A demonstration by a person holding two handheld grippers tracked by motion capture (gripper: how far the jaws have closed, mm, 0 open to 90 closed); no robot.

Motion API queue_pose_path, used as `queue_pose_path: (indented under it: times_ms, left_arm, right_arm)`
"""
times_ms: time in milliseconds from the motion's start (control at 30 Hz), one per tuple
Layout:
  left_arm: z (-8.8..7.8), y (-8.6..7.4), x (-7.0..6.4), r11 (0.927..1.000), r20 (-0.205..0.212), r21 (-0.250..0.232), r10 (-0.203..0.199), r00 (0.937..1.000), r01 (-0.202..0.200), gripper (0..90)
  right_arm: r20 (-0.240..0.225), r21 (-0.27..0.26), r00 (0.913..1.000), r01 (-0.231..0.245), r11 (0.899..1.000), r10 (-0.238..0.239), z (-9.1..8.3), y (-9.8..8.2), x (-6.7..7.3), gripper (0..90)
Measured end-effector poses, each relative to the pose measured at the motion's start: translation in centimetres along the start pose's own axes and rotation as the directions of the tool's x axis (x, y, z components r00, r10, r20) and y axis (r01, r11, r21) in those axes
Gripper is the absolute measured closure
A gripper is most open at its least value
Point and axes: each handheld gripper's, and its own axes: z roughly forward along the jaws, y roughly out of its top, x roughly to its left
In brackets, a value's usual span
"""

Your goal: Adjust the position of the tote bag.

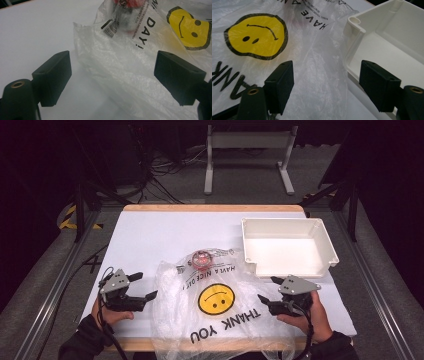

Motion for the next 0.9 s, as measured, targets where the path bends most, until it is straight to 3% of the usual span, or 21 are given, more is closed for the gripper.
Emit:
queue_pose_path:
  times_ms: [133,200,267,433,533,667,767,900]
  left_arm:
    - [2.2,0.3,0.4,0.9954,-0.051,0.089,-0.031,0.9982,0.035,13.7]
    - [2.6,0.2,0.7,0.9936,-0.065,0.103,-0.039,0.9971,0.045,14.4]
    - [3.5,0.0,1.2,0.9858,-0.084,0.154,-0.054,0.9950,0.067,16.0]
    - [4.2,-0.1,1.6,0.9810,-0.107,0.181,-0.053,0.9928,0.071,31.2]
    - [4.5,0.1,1.7,0.9777,-0.121,0.206,-0.018,0.9925,0.043,40.2]
    - [4.6,0.0,1.9,0.9738,-0.113,0.224,-0.014,0.9935,0.039,48.5]
    - [4.6,-0.1,1.9,0.9731,-0.094,0.228,-0.010,0.9956,0.031,61.5]
    - [4.7,0.1,2.1,0.9723,-0.095,0.233,0.008,0.9954,0.015,72.2]
  right_arm:
    - [0.032,0.069,0.9993,0.014,0.998,-0.016,2.5,0.1,-0.2,27.0]
    - [0.022,0.086,0.9997,-0.014,0.996,0.012,3.2,-0.5,-0.6,27.1]
    - [0.022,0.110,0.9992,-0.036,0.993,0.034,3.7,-1.1,-1.1,28.1]
    - [0.007,0.130,0.9970,-0.077,0.988,0.077,4.3,-1.9,-1.7,32.0]
    - [-0.006,0.141,0.9970,-0.075,0.987,0.077,4.6,-2.0,-1.7,37.3]
    - [-0.019,0.148,0.9970,-0.071,0.986,0.075,4.8,-2.0,-1.6,41.8]
    - [-0.036,0.163,0.9963,-0.071,0.984,0.078,5.2,-2.2,-1.4,49.4]
    - [-0.048,0.159,0.9956,-0.072,0.985,0.081,5.3,-2.1,-1.3,57.3]
